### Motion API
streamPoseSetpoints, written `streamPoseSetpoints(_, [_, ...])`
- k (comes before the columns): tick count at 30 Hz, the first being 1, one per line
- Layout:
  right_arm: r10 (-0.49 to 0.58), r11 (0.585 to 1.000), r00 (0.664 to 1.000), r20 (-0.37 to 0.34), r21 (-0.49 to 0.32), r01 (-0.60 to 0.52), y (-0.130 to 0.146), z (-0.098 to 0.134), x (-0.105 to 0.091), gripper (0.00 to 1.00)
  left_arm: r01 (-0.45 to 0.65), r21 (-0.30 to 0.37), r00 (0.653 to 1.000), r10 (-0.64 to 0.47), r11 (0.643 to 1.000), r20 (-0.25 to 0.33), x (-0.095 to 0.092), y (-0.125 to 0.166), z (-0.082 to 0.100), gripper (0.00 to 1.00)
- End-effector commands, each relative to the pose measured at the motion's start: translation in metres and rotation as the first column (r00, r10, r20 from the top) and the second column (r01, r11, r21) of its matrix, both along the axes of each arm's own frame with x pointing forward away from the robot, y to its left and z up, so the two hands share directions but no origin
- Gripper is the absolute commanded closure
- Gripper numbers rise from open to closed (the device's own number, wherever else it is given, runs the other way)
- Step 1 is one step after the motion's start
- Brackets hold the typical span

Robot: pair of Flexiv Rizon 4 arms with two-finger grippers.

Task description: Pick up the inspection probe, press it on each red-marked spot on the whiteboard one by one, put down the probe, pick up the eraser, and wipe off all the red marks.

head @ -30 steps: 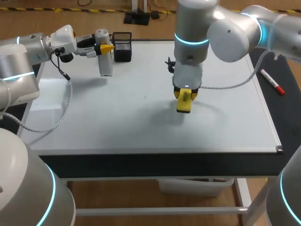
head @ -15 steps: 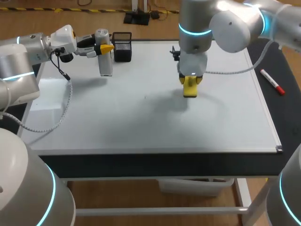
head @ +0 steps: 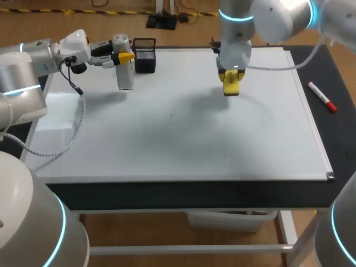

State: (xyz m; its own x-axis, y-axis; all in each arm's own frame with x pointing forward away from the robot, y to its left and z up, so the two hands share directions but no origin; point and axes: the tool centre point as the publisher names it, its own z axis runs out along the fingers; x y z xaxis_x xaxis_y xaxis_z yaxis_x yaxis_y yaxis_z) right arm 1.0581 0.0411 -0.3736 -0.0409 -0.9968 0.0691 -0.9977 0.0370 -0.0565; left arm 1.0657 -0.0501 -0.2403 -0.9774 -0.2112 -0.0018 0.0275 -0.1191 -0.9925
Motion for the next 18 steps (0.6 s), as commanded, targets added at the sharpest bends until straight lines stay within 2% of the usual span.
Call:
streamPoseSetpoints(1, [0.007,1.0,0.999,-0.044,-0.003,-0.007,-0.003,-0.005,0.032,1.0,-0.003,0.0,1.0,0.003,1.0,0.002,0.0,-0.001,0.001,1.0])
streamPoseSetpoints(12, [0.034,0.999,0.997,-0.066,0.003,-0.034,-0.009,-0.013,0.081,1.0,-0.003,0.0,1.0,0.003,1.0,0.002,0.0,-0.001,0.001,1.0])
streamPoseSetpoints(18, [0.041,0.999,0.996,-0.074,0.006,-0.04,-0.011,-0.017,0.101,1.0,-0.003,0.0,1.0,0.003,1.0,0.002,0.0,-0.001,0.001,1.0])
